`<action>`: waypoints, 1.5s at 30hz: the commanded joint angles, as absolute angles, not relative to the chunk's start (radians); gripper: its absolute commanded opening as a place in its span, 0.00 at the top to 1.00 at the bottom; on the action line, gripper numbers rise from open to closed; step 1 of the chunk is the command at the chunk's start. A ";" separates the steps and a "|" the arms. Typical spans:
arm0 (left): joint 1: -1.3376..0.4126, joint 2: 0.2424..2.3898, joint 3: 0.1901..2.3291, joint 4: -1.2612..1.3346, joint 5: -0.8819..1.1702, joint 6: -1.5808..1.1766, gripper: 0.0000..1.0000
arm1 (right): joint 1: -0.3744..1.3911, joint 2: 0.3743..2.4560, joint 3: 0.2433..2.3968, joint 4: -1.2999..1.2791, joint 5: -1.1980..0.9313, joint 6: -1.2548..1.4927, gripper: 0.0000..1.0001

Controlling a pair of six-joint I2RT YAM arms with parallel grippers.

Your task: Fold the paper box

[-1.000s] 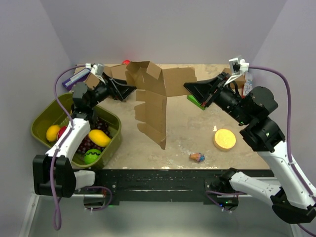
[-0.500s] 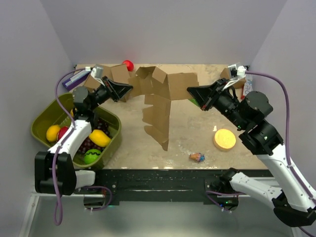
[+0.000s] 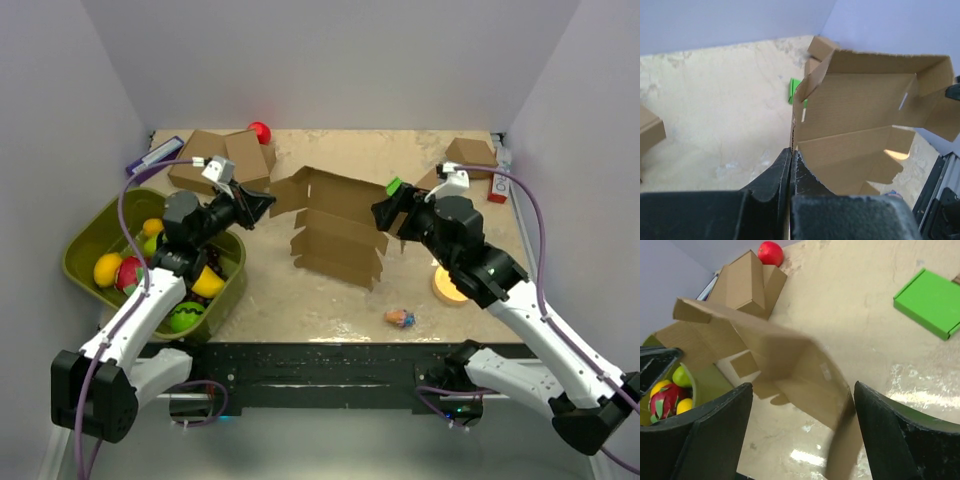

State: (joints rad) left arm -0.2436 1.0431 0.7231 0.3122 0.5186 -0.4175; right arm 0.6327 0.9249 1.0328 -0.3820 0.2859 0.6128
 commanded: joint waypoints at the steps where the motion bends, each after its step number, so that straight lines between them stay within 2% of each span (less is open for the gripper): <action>1: -0.301 1.068 0.718 0.192 0.377 -0.313 1.00 | 0.632 0.833 0.973 -0.275 0.279 0.763 0.13; 5: -0.339 1.077 0.729 0.161 0.335 -0.253 1.00 | 0.634 0.787 0.846 -0.044 0.166 0.896 0.09; 9: -0.377 1.069 0.732 0.152 0.301 -0.215 1.00 | 0.634 0.862 0.822 0.089 0.017 0.992 0.09; 16: -0.440 1.054 0.735 0.127 0.207 -0.161 1.00 | 0.640 0.897 0.703 0.346 -0.006 1.279 0.09; 23: -0.489 1.043 0.732 0.130 0.201 -0.115 1.00 | 0.640 0.952 0.631 0.393 0.078 1.370 0.10; 29: -0.523 1.026 0.719 0.149 0.213 -0.092 1.00 | 0.595 1.026 0.592 0.466 0.038 1.416 0.10; 33: -0.538 1.019 0.718 0.152 0.213 -0.080 1.00 | 0.493 1.058 0.545 0.521 -0.023 1.466 0.11; 45: -0.554 0.997 0.715 0.160 0.233 -0.060 1.00 | 0.385 1.086 0.503 0.531 -0.038 1.447 0.12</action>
State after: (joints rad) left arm -0.5407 1.0164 0.7216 0.1020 0.2169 -0.0845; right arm 0.4103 1.0668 0.5018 0.4698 -0.0227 1.4498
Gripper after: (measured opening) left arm 0.019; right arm 0.880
